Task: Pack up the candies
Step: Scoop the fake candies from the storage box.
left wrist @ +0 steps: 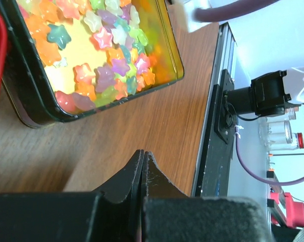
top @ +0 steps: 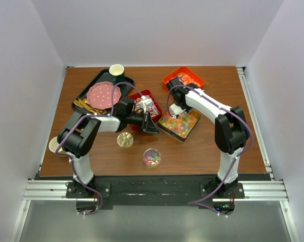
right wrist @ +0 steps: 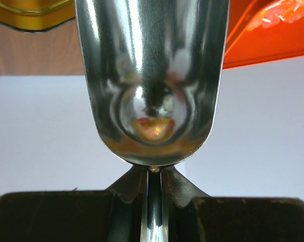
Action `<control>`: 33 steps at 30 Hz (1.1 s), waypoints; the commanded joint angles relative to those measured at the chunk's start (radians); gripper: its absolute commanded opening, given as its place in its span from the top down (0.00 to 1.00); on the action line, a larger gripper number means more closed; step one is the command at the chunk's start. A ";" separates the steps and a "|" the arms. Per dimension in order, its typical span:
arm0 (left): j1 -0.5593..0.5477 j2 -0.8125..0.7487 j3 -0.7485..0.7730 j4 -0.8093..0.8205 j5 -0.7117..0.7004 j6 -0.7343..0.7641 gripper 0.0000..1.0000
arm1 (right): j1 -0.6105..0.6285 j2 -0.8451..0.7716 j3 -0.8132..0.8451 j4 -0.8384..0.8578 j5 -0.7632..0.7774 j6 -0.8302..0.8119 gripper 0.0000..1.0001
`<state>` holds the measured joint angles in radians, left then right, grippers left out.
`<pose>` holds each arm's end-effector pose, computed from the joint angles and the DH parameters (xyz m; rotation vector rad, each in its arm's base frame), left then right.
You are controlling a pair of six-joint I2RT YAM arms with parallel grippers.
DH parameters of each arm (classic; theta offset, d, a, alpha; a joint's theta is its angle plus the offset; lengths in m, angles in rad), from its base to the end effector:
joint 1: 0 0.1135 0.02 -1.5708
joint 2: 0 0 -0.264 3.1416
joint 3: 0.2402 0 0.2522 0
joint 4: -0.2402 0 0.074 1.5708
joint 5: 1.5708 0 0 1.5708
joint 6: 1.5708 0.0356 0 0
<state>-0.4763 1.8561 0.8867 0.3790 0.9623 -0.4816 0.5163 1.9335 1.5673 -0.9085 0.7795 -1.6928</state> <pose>0.3072 -0.1914 0.1463 0.6091 2.2089 -1.5655 0.3540 0.1722 0.2336 2.3481 -1.3677 1.1513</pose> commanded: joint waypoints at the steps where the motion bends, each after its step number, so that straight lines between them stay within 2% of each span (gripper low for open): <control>1: 0.002 0.021 0.024 0.110 0.018 -0.052 1.00 | -0.018 -0.034 -0.052 0.138 0.125 -0.241 1.00; 5: 0.001 0.048 0.029 0.126 0.023 -0.064 1.00 | -0.027 -0.047 -0.125 0.240 0.142 -0.330 1.00; 12: -0.022 0.080 0.035 0.144 0.030 -0.075 1.00 | -0.033 -0.088 -0.197 0.281 0.152 -0.433 1.00; 16: -0.030 0.100 0.046 0.152 0.032 -0.086 1.00 | -0.033 -0.145 -0.327 0.336 0.155 -0.482 1.00; 20: -0.036 0.115 0.051 0.169 0.033 -0.101 1.00 | -0.033 -0.212 -0.418 0.318 0.145 -0.501 1.00; 23: -0.041 0.121 0.049 0.175 0.035 -0.104 1.00 | -0.021 -0.228 -0.429 0.240 0.141 -0.428 1.00; 29: -0.053 0.158 0.061 0.207 0.035 -0.137 1.00 | 0.062 -0.091 -0.270 -0.096 0.077 0.099 1.00; 33: -0.059 0.175 0.066 0.224 0.035 -0.160 1.00 | 0.131 -0.039 -0.208 -0.229 -0.026 0.307 1.00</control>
<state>-0.5243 2.0121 0.9215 0.5373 0.9768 -0.6098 0.5846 1.8500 1.2991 -0.9058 0.8608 -1.6718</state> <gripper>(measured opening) 0.013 0.122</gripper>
